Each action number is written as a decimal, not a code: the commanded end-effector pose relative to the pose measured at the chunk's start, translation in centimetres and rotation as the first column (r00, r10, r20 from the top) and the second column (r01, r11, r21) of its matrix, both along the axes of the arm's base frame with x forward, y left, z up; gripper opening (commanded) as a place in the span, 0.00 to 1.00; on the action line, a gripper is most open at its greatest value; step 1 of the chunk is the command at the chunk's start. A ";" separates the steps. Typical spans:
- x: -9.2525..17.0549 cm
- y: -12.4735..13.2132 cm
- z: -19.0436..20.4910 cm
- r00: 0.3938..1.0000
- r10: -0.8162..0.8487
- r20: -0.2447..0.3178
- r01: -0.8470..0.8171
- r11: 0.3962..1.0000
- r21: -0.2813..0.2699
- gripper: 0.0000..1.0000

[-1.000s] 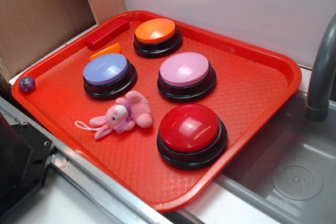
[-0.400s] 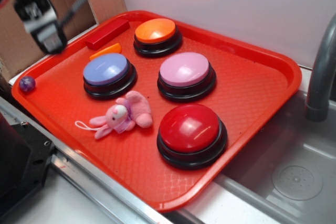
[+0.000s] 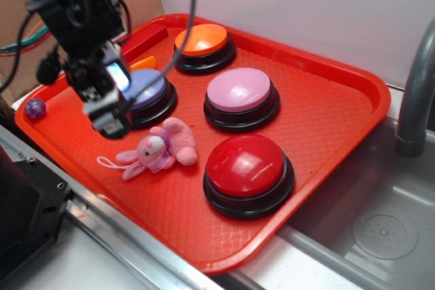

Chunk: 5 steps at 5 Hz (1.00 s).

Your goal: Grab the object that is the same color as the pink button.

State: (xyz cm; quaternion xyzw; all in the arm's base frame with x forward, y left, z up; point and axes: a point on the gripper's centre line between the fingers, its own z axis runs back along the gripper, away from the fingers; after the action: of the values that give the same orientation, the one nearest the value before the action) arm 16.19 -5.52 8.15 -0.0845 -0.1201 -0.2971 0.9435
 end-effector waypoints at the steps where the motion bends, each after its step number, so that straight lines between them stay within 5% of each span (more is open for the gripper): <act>1: 1.2 -1.3 -3.2 0.990 -0.115 0.086 0.109 0.992 0.066 1.00; 4: 1.9 0.0 -7.0 0.993 -0.114 0.038 0.108 0.986 0.126 1.00; 5: 2.1 -0.1 -7.4 0.994 -0.103 0.033 0.098 0.986 0.136 0.91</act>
State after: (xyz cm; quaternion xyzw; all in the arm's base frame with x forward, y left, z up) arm 17.63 -5.09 0.27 -0.0234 -0.0994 -0.3520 0.9304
